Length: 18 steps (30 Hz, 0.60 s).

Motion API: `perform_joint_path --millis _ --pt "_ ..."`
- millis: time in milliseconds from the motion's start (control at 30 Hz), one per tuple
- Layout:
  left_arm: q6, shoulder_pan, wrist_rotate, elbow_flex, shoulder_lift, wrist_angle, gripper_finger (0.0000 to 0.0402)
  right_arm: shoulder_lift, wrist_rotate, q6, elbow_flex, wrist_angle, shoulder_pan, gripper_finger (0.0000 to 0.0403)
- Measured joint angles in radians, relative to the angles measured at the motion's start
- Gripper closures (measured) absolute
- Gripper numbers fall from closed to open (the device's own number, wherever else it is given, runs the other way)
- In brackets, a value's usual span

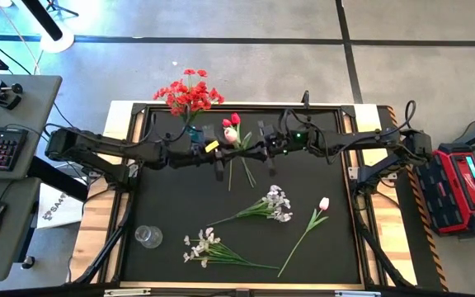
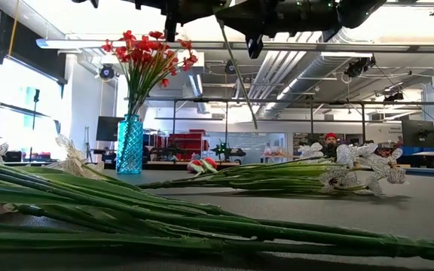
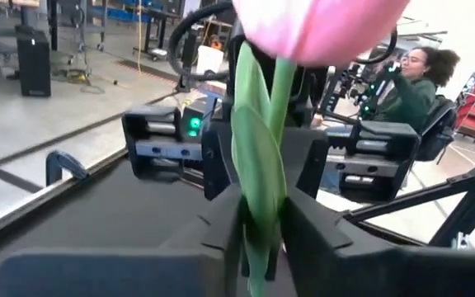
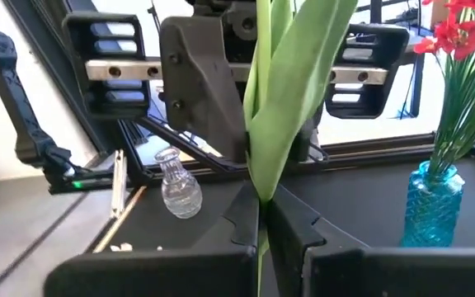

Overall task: Sort flowers into vase by color
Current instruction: Put the top pink flower into the blue vase

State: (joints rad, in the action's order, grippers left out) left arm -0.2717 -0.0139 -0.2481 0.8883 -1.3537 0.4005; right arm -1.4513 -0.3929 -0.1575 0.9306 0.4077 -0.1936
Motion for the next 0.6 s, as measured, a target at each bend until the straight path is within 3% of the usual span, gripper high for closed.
perform_joint_path --millis 167,300,600 --pt "-0.048 0.000 0.002 0.000 0.000 -0.043 0.0392 0.000 -0.003 -0.008 0.000 -0.005 0.000 0.0402" --pt "-0.034 0.000 0.002 0.000 0.000 -0.067 0.0395 -0.001 0.014 -0.075 0.000 -0.040 -0.005 0.0392" --pt "-0.030 -0.031 -0.111 0.000 0.042 -0.201 0.0401 0.000 0.096 -0.208 0.000 -0.239 -0.028 0.0297"
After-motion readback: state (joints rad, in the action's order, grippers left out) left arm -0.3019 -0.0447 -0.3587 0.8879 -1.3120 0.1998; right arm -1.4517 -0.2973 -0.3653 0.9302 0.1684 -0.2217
